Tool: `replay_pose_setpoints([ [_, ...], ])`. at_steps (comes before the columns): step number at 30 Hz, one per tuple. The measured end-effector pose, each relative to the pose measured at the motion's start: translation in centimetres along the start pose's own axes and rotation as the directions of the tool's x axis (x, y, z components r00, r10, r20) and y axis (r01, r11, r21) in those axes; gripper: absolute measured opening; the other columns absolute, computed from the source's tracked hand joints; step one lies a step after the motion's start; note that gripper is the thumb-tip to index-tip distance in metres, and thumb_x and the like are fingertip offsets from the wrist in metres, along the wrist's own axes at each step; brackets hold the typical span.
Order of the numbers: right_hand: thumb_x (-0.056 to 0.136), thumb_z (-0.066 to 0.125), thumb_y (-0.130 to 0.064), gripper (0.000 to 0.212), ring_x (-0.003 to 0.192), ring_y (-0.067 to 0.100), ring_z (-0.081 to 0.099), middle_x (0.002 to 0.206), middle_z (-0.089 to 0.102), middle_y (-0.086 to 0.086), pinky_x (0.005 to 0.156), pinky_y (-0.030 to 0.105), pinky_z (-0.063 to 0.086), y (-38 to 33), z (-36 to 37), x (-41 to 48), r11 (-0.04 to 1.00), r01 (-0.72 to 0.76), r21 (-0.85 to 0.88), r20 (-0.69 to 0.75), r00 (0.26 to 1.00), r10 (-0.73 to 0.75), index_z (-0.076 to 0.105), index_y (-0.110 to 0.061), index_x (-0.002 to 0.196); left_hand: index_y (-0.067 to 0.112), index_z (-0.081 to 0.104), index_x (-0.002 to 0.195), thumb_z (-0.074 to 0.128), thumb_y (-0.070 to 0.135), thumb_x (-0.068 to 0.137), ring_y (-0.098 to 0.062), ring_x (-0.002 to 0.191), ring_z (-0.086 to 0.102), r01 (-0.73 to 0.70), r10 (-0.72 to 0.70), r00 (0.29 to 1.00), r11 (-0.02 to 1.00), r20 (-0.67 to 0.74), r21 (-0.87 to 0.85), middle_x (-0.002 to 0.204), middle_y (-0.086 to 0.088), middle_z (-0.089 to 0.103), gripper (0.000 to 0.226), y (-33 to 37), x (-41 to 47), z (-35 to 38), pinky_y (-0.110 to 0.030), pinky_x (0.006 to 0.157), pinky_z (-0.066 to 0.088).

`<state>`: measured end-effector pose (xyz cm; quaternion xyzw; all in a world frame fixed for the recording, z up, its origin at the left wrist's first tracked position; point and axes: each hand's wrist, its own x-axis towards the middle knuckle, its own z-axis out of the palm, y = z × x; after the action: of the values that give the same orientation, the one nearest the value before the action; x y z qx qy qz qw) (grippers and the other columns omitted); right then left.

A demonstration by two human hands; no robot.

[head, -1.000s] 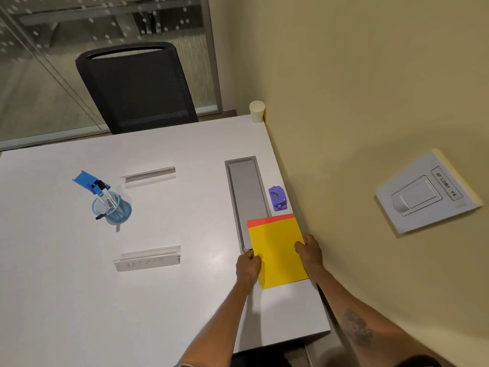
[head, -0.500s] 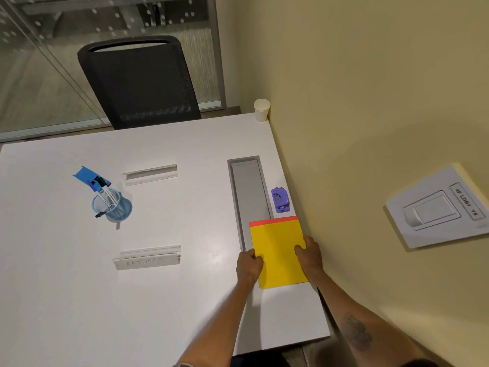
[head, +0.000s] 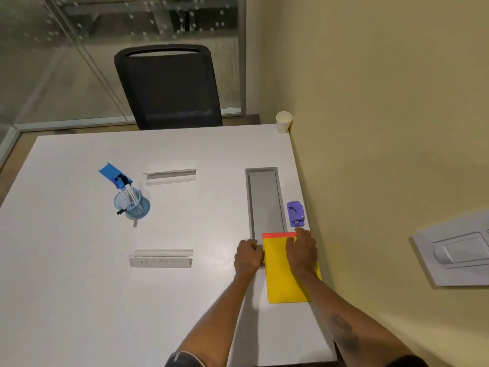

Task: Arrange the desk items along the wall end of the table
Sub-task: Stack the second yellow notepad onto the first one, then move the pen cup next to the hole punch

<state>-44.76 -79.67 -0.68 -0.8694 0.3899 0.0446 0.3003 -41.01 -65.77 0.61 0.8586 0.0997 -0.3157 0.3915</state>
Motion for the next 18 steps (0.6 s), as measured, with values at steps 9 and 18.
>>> replay_pose_setpoints([
  [9,0.100,0.049,-0.024,0.045,0.132,0.025,0.049,0.148,0.046,0.005,0.108,0.044,0.045,-9.3,2.7,1.7,0.970,0.234,0.067,0.196,0.950,-0.242,0.046,-0.015,0.143,0.022,0.053,0.140,0.052,0.032,0.095,-0.020,0.132,0.052,0.046,-0.050,0.990,0.998,-0.130,-0.034,0.146,0.003,0.053,0.046,-0.5,4.0,-7.9,-0.032,0.105,0.040],
  [18,0.100,0.048,-0.021,0.045,0.127,0.023,0.054,0.145,0.049,0.005,0.110,0.033,0.040,-18.3,7.7,1.1,0.911,0.379,0.163,0.395,0.821,-0.412,0.045,-0.014,0.145,0.019,0.050,0.141,0.053,0.028,0.097,-0.020,0.133,0.052,0.102,-0.164,0.937,0.973,-0.308,-0.208,0.146,0.000,0.052,0.045,-5.5,6.8,-17.0,-0.032,0.110,0.037],
])
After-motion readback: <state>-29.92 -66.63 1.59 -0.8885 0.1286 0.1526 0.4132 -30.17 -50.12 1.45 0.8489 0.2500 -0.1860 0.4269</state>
